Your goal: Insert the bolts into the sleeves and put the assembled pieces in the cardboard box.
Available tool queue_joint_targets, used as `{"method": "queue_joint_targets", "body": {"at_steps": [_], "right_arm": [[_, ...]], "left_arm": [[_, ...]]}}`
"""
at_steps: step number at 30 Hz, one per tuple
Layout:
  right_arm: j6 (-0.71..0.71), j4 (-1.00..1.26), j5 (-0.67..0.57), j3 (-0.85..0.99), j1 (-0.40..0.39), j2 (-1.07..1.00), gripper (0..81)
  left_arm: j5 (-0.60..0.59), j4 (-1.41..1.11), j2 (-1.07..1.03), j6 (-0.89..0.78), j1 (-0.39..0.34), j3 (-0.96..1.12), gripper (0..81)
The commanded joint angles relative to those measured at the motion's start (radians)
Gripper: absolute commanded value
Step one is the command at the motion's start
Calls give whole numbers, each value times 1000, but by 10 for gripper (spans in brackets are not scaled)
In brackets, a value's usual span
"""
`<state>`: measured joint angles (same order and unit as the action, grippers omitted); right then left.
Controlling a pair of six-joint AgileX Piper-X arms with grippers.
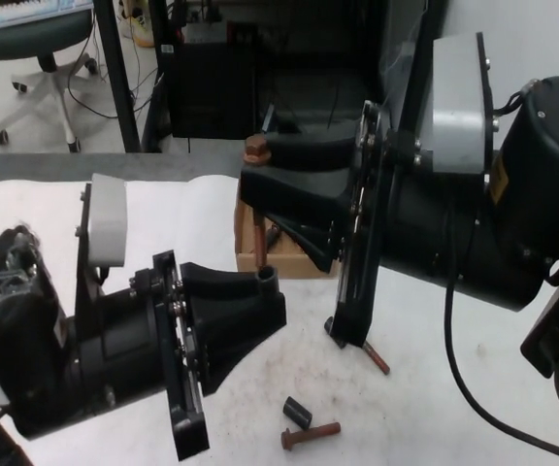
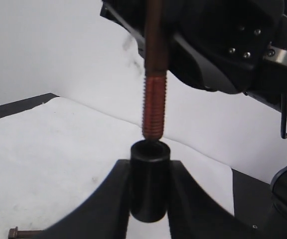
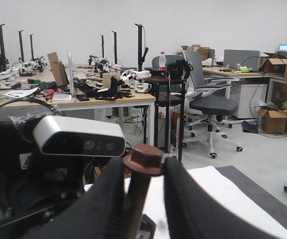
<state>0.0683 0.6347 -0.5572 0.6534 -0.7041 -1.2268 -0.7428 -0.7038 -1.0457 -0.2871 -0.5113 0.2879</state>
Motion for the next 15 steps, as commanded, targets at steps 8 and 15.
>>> {"method": "queue_joint_targets", "body": {"at_steps": [8,15], "right_arm": [[-2,-2,-2,2,9,4,8],[-2,-2,-2,2,5,4,8]], "left_arm": [[-60,-19,-2,-2,37,7,3],[-64,-19,-2,19,37,7,3]]}}
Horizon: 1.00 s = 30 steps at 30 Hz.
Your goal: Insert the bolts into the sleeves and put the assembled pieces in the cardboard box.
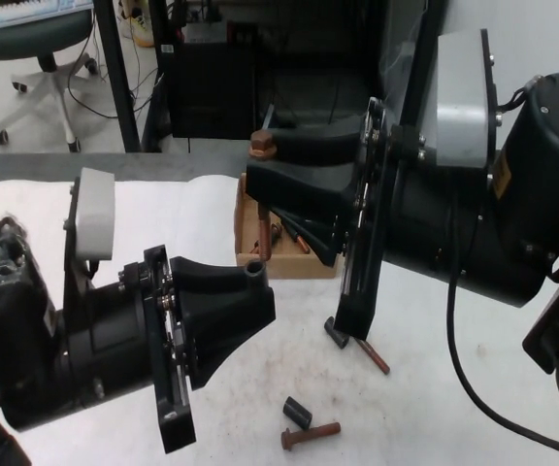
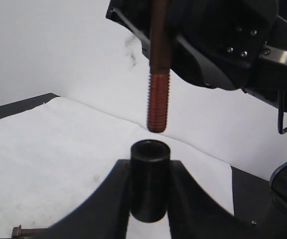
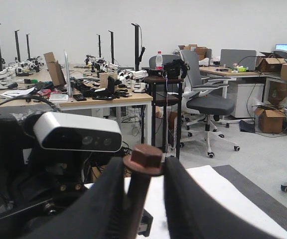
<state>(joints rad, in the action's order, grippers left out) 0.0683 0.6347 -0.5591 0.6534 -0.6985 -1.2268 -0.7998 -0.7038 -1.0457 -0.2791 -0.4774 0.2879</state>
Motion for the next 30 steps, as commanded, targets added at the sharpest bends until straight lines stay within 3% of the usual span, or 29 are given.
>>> {"method": "queue_joint_targets", "body": {"at_steps": [1,21,30], "right_arm": [[-2,-2,3,2,-1,4,8],[-2,-54,2,2,-3,4,8],[-2,-54,8,2,-41,4,8]], "left_arm": [[-5,-19,-2,11,4,7,3],[-2,-19,-2,11,4,7,3],[-2,-19,-2,11,4,7,3]]}}
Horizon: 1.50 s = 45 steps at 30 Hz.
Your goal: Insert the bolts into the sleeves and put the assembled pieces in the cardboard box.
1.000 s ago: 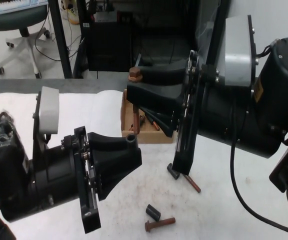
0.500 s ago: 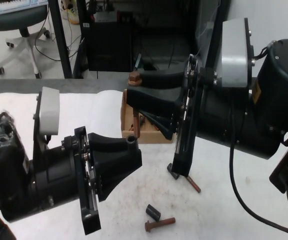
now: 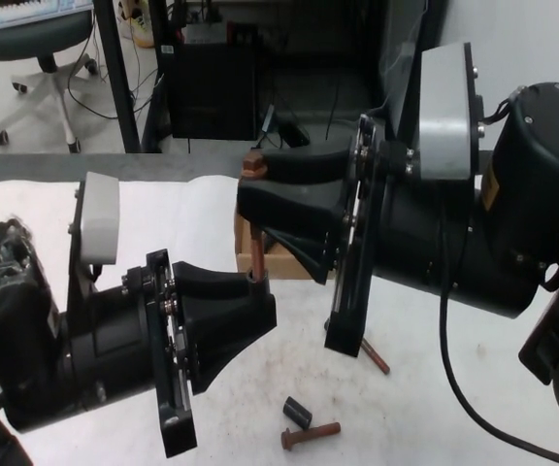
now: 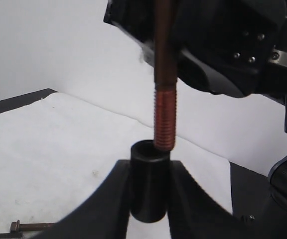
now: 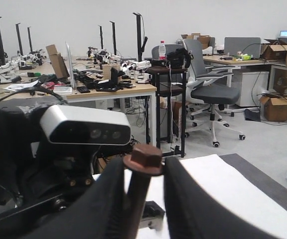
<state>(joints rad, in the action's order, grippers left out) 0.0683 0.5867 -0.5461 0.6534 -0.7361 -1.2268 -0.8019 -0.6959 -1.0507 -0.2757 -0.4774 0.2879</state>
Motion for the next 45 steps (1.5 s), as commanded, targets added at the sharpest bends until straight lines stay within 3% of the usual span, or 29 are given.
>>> {"method": "queue_joint_targets", "body": {"at_steps": [1,13,43,45], "right_arm": [[-2,-6,-5,2,-3,4,8],[-2,-6,-5,2,1,4,8],[-47,-120,2,2,1,4,0],[-47,-120,-7,2,1,4,51]], "left_arm": [[0,-27,3,8,4,7,3],[-53,-27,3,-1,4,7,3],[-52,-60,3,20,7,9,3],[-52,-60,3,20,7,9,3]]}}
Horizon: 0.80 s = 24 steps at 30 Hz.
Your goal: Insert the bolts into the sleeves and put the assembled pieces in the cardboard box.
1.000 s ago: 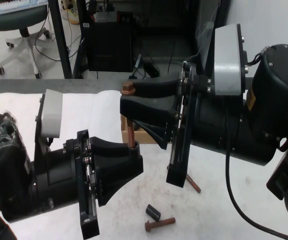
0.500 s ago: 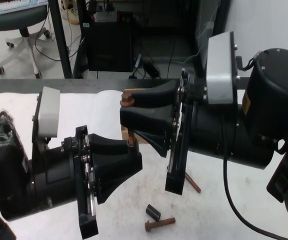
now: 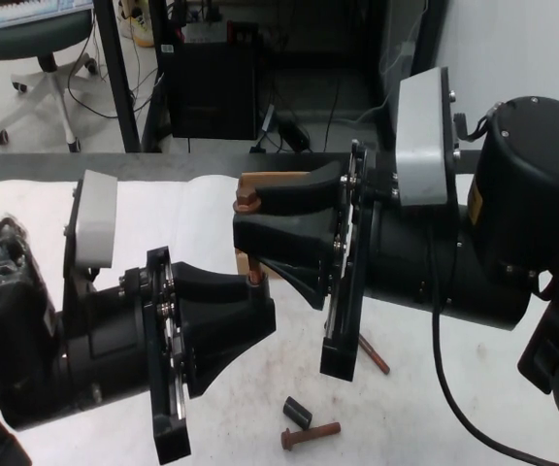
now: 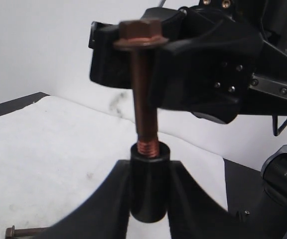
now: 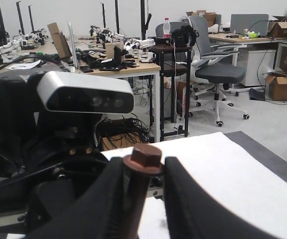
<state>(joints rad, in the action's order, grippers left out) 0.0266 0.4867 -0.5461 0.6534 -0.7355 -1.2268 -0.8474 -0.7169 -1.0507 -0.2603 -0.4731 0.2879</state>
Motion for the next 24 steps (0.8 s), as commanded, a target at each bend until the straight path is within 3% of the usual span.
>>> {"method": "queue_joint_targets", "body": {"at_steps": [1,8,18,24], "right_arm": [[-5,-20,-7,2,0,4,94],[-5,-20,-5,2,0,4,465],[-5,-20,4,2,0,4,471],[-5,28,205,2,0,4,457]], "left_arm": [[-7,-39,3,5,3,9,3],[-7,-39,3,5,3,9,3],[-7,-39,3,5,3,9,3],[-13,-39,3,5,3,9,3]]}}
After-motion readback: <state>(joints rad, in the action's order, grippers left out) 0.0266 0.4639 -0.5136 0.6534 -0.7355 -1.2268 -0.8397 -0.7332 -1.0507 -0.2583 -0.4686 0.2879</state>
